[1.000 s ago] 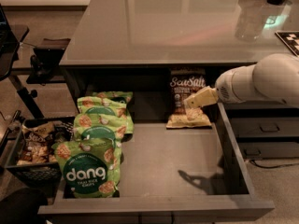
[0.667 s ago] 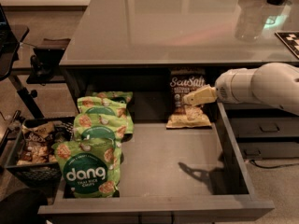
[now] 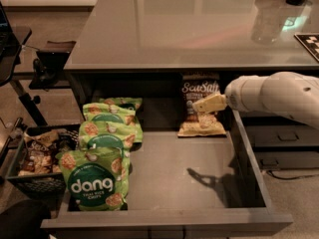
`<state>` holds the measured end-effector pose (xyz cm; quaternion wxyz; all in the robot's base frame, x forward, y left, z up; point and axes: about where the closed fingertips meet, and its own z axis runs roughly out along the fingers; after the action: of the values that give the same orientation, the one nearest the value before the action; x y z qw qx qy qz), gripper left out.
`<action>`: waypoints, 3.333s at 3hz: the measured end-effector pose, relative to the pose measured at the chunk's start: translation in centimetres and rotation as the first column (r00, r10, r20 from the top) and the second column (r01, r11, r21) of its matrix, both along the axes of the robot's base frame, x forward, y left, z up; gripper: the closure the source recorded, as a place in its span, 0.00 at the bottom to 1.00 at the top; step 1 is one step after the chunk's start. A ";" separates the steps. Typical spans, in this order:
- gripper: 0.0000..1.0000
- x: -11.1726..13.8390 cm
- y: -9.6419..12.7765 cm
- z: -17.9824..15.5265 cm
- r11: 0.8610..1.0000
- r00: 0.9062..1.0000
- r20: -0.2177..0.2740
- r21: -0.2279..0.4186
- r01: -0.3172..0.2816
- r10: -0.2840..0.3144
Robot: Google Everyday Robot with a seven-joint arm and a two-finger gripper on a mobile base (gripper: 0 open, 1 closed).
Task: Pick brown chip bag from top drawer and place on counter
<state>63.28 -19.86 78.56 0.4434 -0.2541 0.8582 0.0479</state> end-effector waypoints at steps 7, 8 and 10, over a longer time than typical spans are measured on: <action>0.00 8.5 3.4 -12.3 1.000 0.999 -0.051 -0.018 0.002 -0.003; 0.00 9.3 3.0 -13.4 0.999 0.998 -0.060 -0.032 0.030 -0.032; 0.19 9.8 2.9 -14.1 0.998 0.996 -0.065 -0.037 0.053 -0.055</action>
Offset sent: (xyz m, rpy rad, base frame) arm 0.0660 0.0175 -0.0664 -0.0043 -0.0290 -0.0275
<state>73.11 -17.00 64.51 0.4113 -0.2367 0.8797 0.0292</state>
